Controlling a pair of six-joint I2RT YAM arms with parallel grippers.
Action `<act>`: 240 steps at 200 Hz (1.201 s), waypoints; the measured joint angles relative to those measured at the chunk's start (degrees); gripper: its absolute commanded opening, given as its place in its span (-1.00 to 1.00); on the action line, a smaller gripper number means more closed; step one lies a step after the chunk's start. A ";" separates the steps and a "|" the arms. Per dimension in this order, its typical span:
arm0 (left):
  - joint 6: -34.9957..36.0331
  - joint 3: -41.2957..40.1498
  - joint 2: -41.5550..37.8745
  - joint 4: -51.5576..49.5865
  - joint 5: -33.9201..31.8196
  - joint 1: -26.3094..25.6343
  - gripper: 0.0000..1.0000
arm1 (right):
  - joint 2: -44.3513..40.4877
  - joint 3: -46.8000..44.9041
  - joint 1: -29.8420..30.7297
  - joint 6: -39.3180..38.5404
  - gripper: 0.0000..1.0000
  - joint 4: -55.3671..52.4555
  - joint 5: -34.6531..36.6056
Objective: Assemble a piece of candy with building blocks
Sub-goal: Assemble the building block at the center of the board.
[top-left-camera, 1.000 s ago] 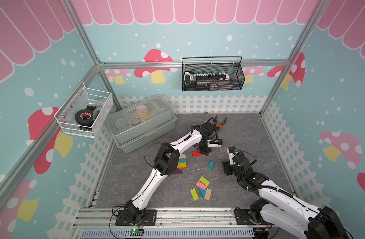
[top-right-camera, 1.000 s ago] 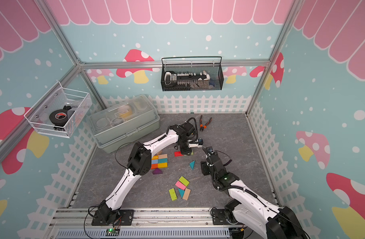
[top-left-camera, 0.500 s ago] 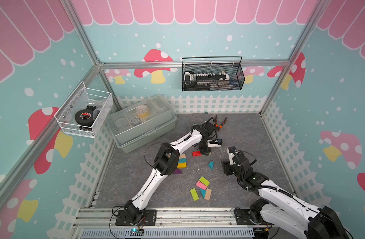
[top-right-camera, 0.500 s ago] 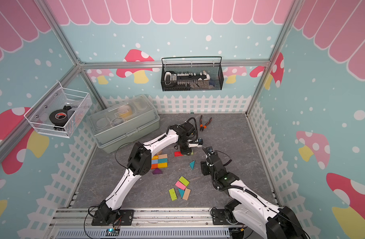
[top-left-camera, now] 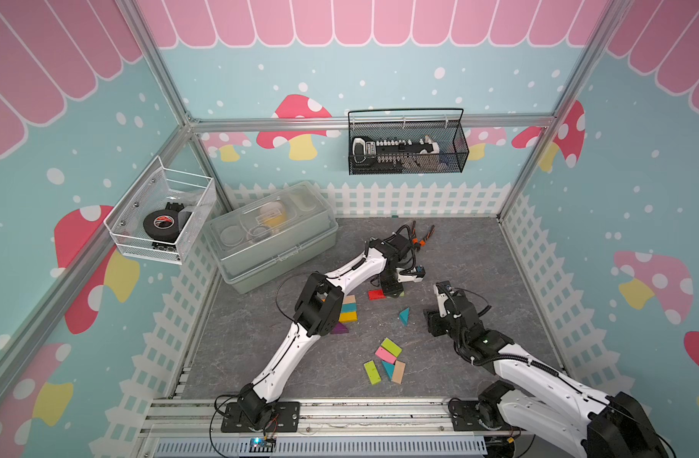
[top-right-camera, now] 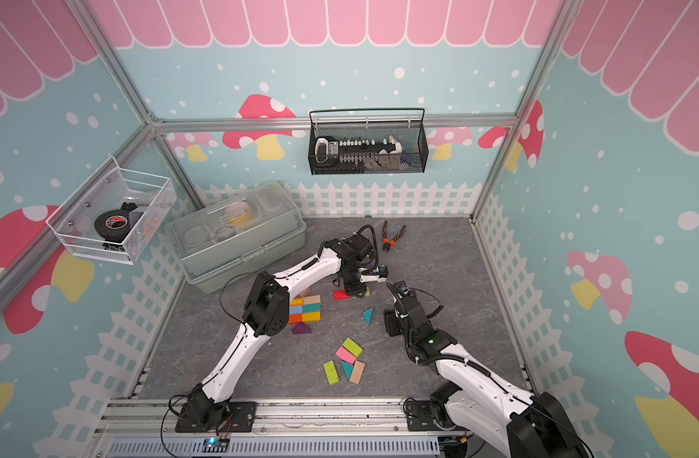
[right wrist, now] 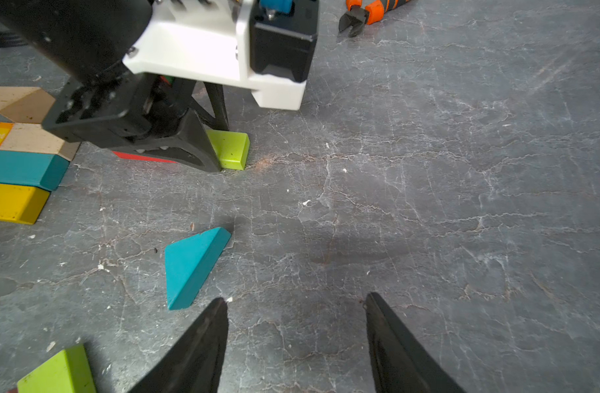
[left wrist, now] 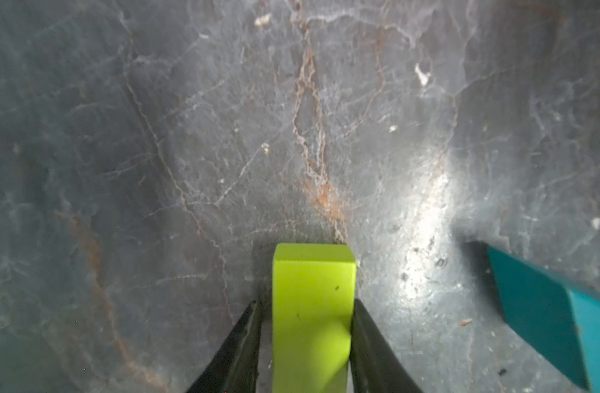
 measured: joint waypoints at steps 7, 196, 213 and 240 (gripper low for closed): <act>0.00 -0.02 0.00 0.00 0.00 0.02 -0.16 | 0.07 0.00 0.00 0.00 0.29 0.00 -0.02; -1.92 -0.79 -0.50 0.74 -0.02 0.44 0.16 | 1.64 -0.02 0.00 0.00 0.32 0.48 -0.24; -2.12 -0.79 -0.50 0.98 -0.02 0.44 0.31 | 1.70 -0.02 0.00 0.00 0.32 0.48 -0.24; -2.40 -0.79 -0.50 1.22 -0.02 0.44 0.37 | 1.70 -0.02 0.00 0.00 0.32 0.48 -0.24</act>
